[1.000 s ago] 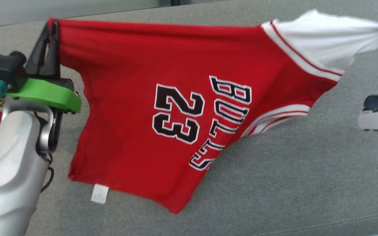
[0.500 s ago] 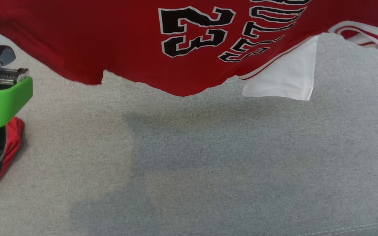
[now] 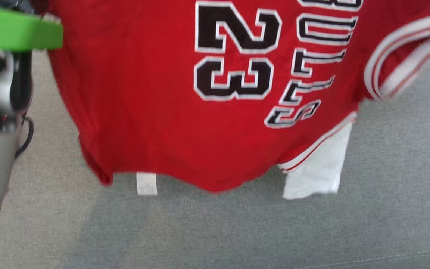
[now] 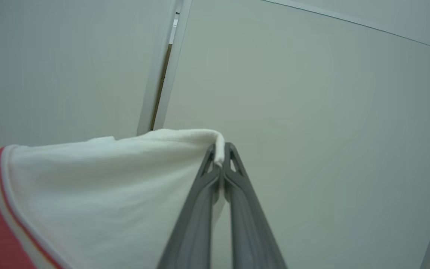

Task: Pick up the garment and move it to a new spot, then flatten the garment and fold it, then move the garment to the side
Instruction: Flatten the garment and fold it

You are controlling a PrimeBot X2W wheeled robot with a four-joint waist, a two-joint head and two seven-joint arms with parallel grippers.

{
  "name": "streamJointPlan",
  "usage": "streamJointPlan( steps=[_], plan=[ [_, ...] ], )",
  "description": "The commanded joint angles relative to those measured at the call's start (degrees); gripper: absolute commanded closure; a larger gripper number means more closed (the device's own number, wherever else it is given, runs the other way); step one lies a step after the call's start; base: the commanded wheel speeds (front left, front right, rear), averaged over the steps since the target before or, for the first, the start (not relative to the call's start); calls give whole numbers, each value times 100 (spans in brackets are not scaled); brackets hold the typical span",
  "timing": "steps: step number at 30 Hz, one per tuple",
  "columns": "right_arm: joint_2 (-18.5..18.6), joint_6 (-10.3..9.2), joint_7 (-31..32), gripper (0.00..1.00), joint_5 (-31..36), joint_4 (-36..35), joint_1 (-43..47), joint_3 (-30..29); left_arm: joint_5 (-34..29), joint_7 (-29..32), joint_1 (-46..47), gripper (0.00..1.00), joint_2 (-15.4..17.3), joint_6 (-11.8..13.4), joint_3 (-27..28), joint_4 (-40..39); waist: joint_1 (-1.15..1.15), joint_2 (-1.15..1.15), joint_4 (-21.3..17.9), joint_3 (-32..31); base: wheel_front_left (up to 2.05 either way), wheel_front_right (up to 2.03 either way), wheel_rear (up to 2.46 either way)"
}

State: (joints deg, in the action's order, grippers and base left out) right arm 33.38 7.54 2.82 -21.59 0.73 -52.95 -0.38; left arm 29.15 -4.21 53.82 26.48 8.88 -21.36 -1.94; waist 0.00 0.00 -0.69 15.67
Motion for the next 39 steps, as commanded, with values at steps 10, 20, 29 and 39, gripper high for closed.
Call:
streamJointPlan(
  steps=[10,20,29,39],
  plan=[
    [-915,-10,-918,100,336,2274,-2015,571,-109,-1066,1868,100,-824,-686,32,3142,0,0,11,120,0,0,0],
    [-1820,-9,-1526,100,352,4471,-2468,1243,-365,-1091,1852,100,-1192,-1032,183,4916,0,0,-57,454,0,0,0],
    [-2299,-9,-1805,100,-69,4960,-822,1457,-247,-1093,486,100,-1583,-1203,783,5562,0,0,-87,687,0,0,0],
    [-2534,-9,-1805,100,-162,2888,1969,768,-759,-1093,-1619,100,-1782,-1311,1863,4187,0,0,-156,490,0,0,0]
  ],
)
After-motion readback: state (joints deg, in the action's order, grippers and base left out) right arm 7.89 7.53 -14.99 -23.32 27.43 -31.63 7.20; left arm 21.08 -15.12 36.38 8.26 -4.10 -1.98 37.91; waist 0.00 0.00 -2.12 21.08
